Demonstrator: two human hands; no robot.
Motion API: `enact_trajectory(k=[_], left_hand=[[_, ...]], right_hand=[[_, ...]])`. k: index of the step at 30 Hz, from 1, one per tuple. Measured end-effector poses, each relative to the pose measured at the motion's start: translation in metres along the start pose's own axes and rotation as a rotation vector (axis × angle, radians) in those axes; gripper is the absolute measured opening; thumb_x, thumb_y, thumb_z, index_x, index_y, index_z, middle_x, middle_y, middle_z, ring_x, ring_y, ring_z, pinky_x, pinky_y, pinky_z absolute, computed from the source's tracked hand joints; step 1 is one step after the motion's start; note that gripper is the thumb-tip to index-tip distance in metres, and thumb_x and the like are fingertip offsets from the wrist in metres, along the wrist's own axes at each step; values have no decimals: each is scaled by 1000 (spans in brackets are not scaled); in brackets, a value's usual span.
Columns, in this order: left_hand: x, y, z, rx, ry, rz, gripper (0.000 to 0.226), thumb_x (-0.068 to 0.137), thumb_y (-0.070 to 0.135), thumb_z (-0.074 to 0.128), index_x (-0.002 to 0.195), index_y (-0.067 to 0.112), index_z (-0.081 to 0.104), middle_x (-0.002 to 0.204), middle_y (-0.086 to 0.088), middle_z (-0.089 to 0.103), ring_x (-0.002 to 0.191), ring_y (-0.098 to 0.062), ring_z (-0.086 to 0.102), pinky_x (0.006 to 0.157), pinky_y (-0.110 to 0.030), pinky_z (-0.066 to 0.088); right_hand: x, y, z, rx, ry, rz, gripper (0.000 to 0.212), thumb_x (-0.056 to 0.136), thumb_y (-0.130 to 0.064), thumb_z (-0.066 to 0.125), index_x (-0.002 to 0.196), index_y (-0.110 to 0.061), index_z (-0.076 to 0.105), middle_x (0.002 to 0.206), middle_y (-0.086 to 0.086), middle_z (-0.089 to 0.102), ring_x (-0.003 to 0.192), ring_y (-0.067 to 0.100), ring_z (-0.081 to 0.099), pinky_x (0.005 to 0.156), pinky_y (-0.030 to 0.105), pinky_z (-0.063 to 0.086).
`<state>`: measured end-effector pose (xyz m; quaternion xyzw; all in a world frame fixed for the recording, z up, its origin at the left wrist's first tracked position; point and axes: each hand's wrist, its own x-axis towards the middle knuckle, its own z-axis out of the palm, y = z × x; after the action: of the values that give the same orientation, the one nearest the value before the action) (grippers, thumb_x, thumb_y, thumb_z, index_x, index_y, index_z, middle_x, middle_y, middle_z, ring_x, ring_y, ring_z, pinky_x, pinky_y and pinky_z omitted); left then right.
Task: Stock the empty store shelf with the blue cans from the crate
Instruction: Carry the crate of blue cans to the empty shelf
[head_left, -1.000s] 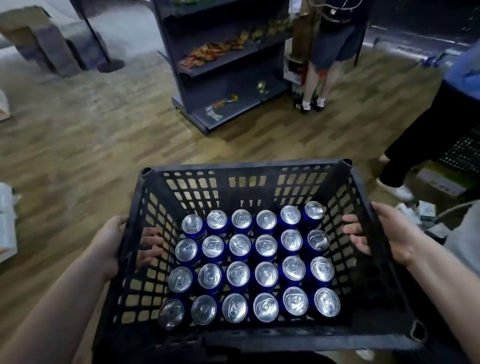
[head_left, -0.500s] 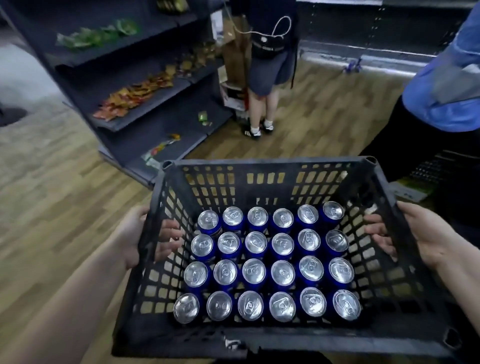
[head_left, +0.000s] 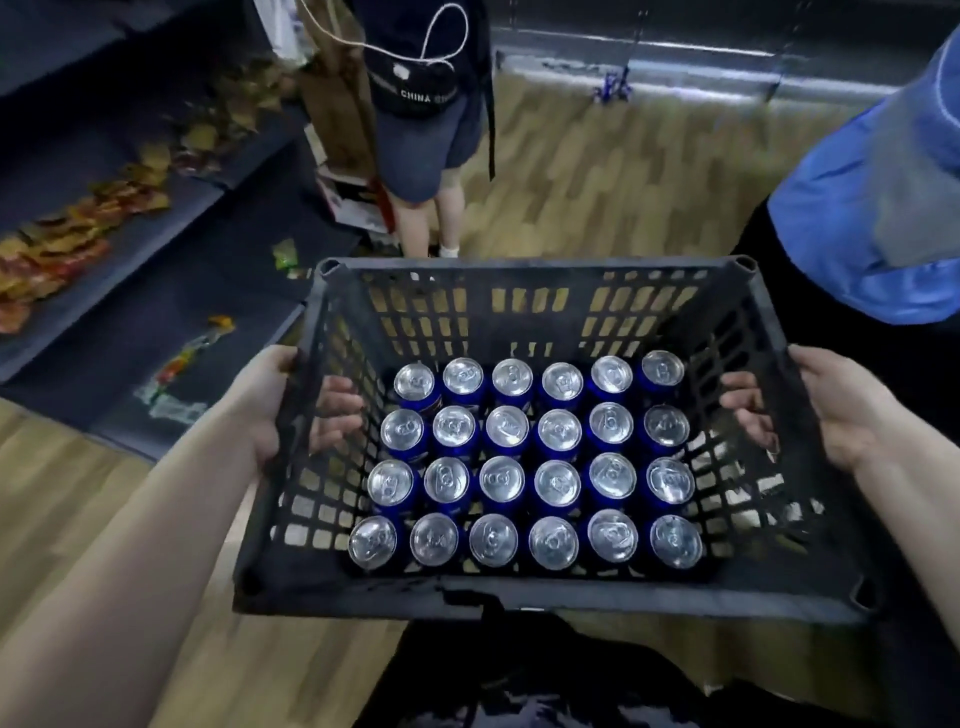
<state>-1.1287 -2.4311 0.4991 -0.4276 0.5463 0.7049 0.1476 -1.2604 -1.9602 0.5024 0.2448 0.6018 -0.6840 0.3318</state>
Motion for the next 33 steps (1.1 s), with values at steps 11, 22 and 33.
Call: enact_trajectory(k=[11, 22, 33], left_hand=[[205, 234, 82, 118, -81, 3, 57, 95, 46, 24, 94, 2, 61, 74, -14, 71, 61, -30, 69, 50, -30, 54], [385, 447, 198, 266, -153, 31, 55, 90, 48, 33, 94, 2, 63, 84, -16, 71, 64, -31, 69, 57, -30, 52], [540, 600, 345, 235, -179, -12, 68, 89, 57, 28, 92, -1, 63, 79, -18, 69, 61, -31, 67, 64, -32, 44]], right_hand=[[181, -188, 33, 68, 90, -14, 63, 98, -51, 24, 101, -1, 60, 73, 14, 68, 55, 23, 64, 48, 27, 55], [347, -345, 32, 230, 174, -19, 63, 97, -49, 24, 107, 2, 59, 75, 17, 68, 56, 27, 65, 48, 29, 55], [491, -525, -15, 272, 220, 27, 66, 96, -52, 21, 104, -1, 63, 78, 13, 67, 59, 24, 63, 50, 28, 54]])
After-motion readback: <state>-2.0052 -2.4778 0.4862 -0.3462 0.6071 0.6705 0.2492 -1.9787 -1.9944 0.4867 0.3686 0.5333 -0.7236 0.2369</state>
